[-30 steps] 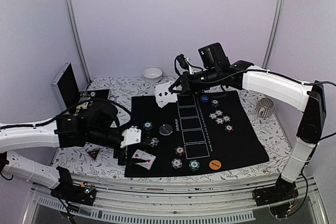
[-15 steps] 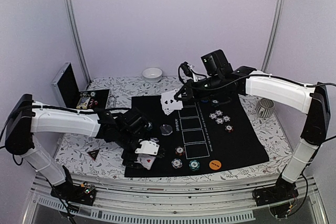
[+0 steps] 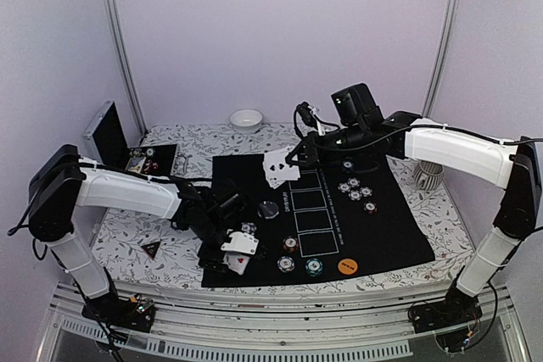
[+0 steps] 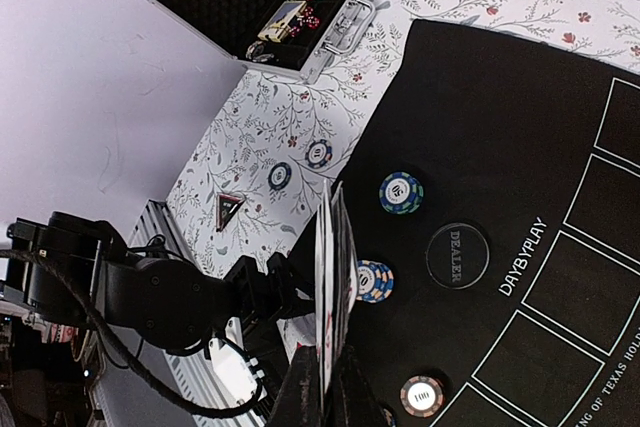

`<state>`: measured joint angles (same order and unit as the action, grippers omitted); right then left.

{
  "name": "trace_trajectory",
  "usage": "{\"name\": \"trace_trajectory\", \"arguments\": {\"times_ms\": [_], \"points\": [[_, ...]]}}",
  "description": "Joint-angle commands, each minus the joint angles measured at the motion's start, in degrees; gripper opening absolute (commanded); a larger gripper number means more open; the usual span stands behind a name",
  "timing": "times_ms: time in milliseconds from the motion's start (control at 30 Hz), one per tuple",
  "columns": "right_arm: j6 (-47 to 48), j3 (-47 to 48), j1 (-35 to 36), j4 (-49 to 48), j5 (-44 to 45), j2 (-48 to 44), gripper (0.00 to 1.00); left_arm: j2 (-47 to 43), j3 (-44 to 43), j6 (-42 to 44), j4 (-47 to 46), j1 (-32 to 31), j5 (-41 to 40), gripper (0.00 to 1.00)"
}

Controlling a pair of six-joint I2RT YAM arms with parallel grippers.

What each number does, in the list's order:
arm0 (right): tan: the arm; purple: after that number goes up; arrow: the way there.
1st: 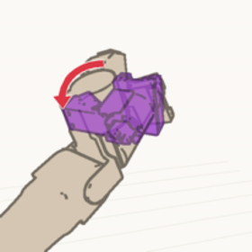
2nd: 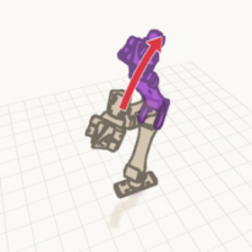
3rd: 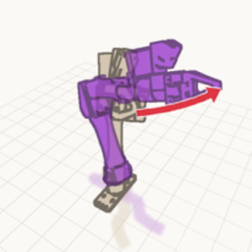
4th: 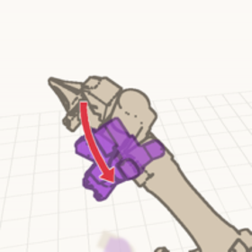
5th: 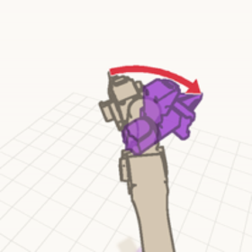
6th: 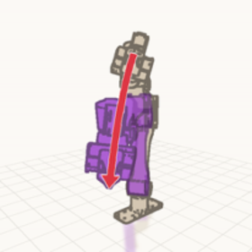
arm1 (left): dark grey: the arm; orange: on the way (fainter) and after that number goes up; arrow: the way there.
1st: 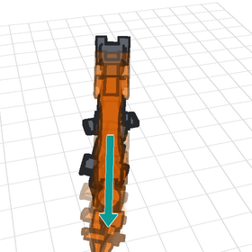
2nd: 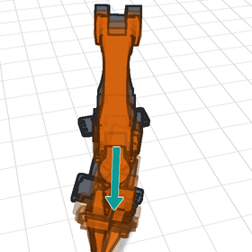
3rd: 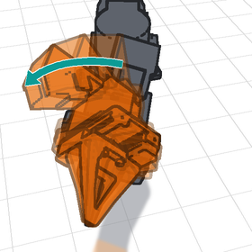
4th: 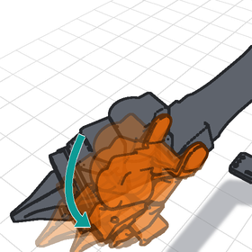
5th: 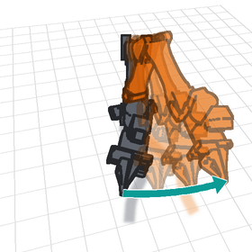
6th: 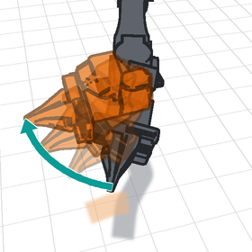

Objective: Distribute texas hold em gaming equipment
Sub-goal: Pick up the poker card from the poker table mat.

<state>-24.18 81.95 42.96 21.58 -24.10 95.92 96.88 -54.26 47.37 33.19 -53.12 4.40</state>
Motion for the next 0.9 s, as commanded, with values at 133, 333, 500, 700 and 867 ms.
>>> {"name": "trace_trajectory", "arguments": {"times_ms": [133, 333, 500, 700, 867], "points": [[-0.29, -1.12, -0.33, -1.54, -0.16, -2.03, 0.02, 3.94, -1.73, -0.13, -0.19, 0.38, -1.46, 0.83], [-0.42, -1.25, -0.32, -1.46, -0.12, -2.05, 0.02, 1.28, -2.54, -1.42, 2.69, -0.41, 0.45, 0.62], [-0.76, -1.65, -0.35, -1.16, 0.81, -2.38, 0.02, -3.69, -1.71, -3.04, 0.08, -0.50, 0.91, 0.55], [-1.71, -1.74, -1.11, 0.10, 2.00, -2.47, 0.02, -14.57, 3.21, -9.88, -12.44, 0.03, 0.49, 0.54], [-2.44, 0.50, -0.56, 3.97, 3.36, 0.31, 0.02, -25.95, 9.30, -16.92, -31.29, 0.69, -1.88, 0.55]]}}
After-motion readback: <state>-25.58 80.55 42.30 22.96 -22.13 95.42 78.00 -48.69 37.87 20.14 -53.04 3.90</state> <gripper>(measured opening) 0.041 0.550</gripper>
